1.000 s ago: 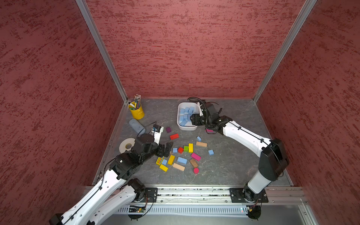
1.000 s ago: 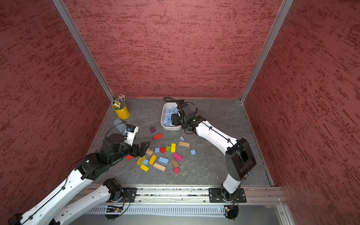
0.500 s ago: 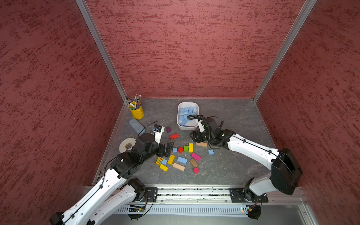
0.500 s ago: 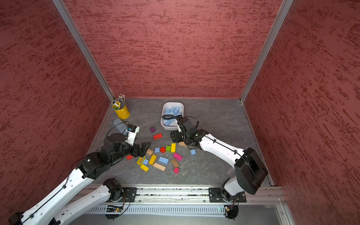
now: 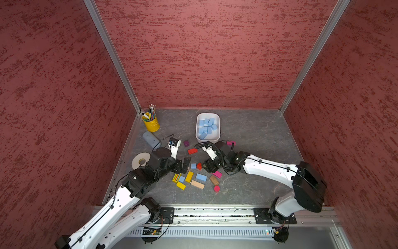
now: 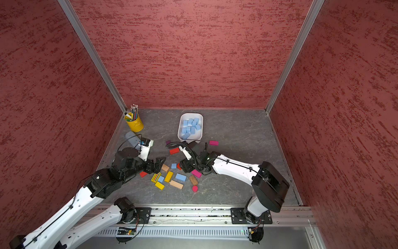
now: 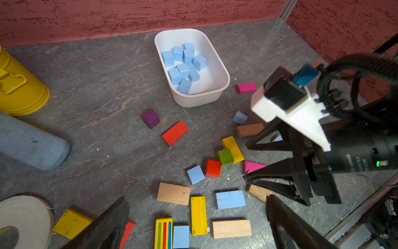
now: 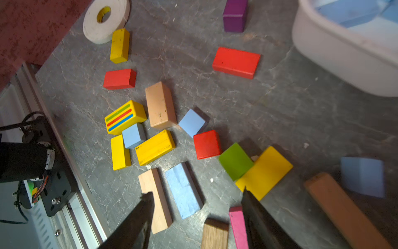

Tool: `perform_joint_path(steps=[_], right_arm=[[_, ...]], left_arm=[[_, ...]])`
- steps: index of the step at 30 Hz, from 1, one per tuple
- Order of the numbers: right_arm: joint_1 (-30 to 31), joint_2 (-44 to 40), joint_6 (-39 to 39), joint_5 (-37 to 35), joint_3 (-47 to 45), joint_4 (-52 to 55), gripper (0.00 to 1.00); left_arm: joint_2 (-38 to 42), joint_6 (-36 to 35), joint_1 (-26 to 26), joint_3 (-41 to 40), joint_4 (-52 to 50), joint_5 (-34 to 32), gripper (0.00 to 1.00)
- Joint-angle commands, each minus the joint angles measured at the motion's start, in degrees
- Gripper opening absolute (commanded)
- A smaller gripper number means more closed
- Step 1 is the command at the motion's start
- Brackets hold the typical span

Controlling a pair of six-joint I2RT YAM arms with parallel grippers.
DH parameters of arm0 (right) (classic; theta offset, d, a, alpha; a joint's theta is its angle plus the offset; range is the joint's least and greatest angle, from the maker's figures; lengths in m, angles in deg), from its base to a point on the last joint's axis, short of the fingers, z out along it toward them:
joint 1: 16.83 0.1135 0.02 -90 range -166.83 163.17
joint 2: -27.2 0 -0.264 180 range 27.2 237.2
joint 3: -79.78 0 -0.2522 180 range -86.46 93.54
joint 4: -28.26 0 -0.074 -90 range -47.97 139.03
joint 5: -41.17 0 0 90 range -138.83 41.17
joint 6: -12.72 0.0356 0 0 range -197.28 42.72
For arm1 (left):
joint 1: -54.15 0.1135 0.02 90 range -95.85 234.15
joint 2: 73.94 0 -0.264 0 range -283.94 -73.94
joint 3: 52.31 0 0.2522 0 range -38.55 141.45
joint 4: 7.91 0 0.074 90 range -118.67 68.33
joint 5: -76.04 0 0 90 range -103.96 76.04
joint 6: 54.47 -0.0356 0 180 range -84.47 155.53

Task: Pick out the blue building blocks
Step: Pick up the building block from the center of the board.

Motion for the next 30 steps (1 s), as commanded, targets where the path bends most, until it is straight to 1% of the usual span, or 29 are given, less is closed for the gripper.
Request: perform_joint_path(steps=[1,8,13,21,30], right_arm=[[2.01,1.28,-1.39,0.73,-0.26,-1.57,0.65],[4.88,4.14,-1.65,-2.16,-0.71,-1.09,0.6],[6.37,6.33,-1.99,-4.28,-0.54,-0.83,0.55],[8.11,9.35,-2.44,-6.99,0.05,-0.3,0.52],[9.31,12.21,-2.71,-8.29,1.42,0.11,0.48]], left_arm=[[0.94,0.48,0.17,0.26,-0.57,-1.14,1.0],[1.56,0.39,0.3,0.05,-0.45,-1.48,1.0],[1.82,0.38,0.3,0.0,-0.37,-1.41,1.0],[1.91,0.21,0.31,-0.02,-0.15,-1.08,1.0],[2.2,0.2,0.28,-0.11,-0.21,-1.25,1.0]])
